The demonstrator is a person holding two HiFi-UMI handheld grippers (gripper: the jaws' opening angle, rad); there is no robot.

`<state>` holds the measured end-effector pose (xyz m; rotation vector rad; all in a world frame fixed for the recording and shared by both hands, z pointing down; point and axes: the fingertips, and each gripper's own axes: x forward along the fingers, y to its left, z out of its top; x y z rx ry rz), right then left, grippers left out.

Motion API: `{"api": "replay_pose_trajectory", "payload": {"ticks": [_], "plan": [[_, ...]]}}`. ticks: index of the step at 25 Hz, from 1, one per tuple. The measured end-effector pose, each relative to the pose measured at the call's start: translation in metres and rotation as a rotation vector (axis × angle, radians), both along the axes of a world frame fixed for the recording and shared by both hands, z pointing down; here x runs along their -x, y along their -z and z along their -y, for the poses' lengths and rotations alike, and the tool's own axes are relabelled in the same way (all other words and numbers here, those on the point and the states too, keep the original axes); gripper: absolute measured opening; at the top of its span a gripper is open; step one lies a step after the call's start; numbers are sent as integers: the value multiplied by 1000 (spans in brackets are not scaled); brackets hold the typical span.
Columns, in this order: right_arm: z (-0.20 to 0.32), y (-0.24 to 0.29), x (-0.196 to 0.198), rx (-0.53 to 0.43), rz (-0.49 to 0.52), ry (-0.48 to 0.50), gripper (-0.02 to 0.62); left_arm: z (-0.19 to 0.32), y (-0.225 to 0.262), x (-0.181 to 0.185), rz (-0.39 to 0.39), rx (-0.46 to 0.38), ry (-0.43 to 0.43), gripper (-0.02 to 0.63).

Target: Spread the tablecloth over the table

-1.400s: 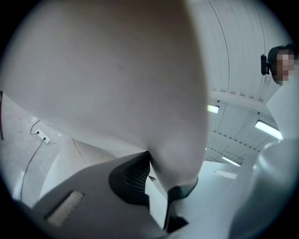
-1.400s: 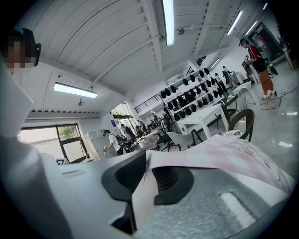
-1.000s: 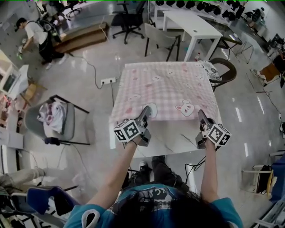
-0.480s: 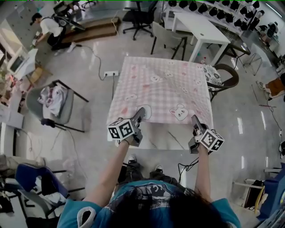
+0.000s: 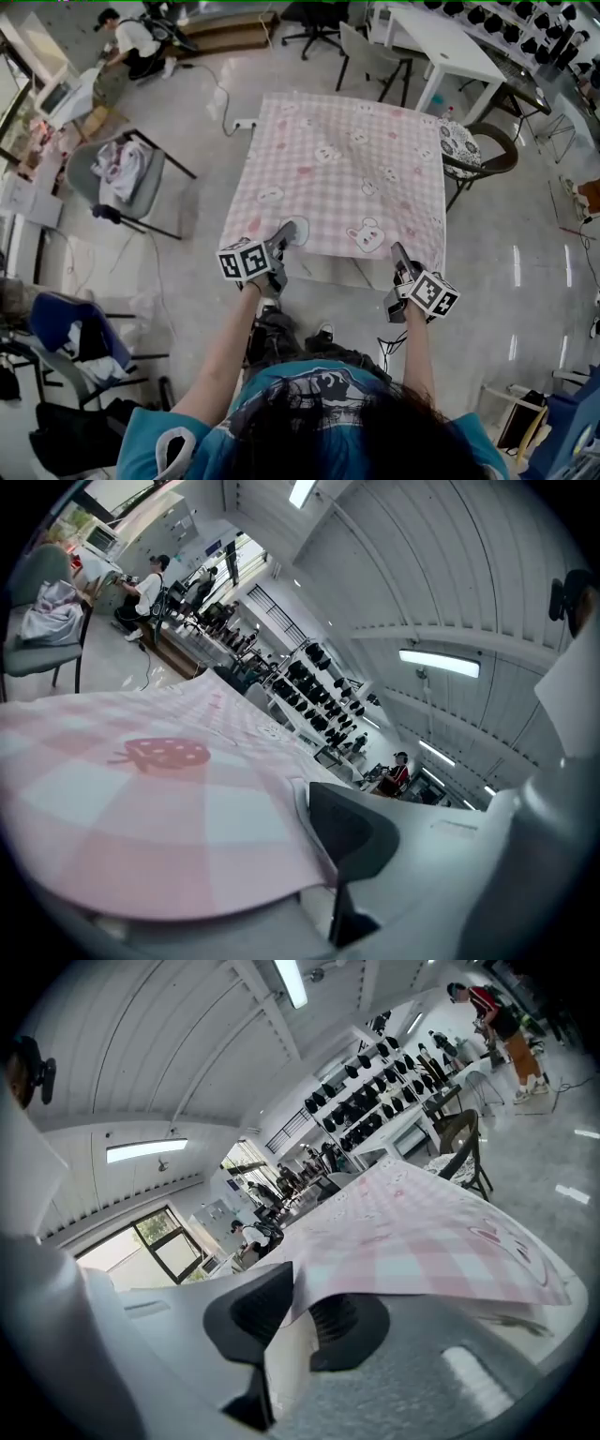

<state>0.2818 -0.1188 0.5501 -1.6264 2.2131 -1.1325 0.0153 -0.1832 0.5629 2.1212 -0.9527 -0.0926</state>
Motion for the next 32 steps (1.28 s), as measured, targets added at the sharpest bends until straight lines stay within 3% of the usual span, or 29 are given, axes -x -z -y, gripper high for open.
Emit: {"api": "replay_pose_trajectory", "payload": {"ticks": [6, 9, 17, 27, 32], "plan": [[-29, -34, 12, 100, 43, 19, 49, -33, -49, 12, -18, 132, 28, 55], [-45, -52, 18, 144, 38, 26, 49, -45, -70, 16, 17, 178, 28, 57], [-67, -98, 28, 257, 16, 11, 38, -57, -107, 17, 207, 202, -29, 51], [-74, -133, 30, 339, 40, -40, 40, -65, -150, 23, 320, 268, 1, 55], [-74, -153, 32, 382, 18, -70, 46, -60, -150, 26, 382, 242, -17, 55]]}}
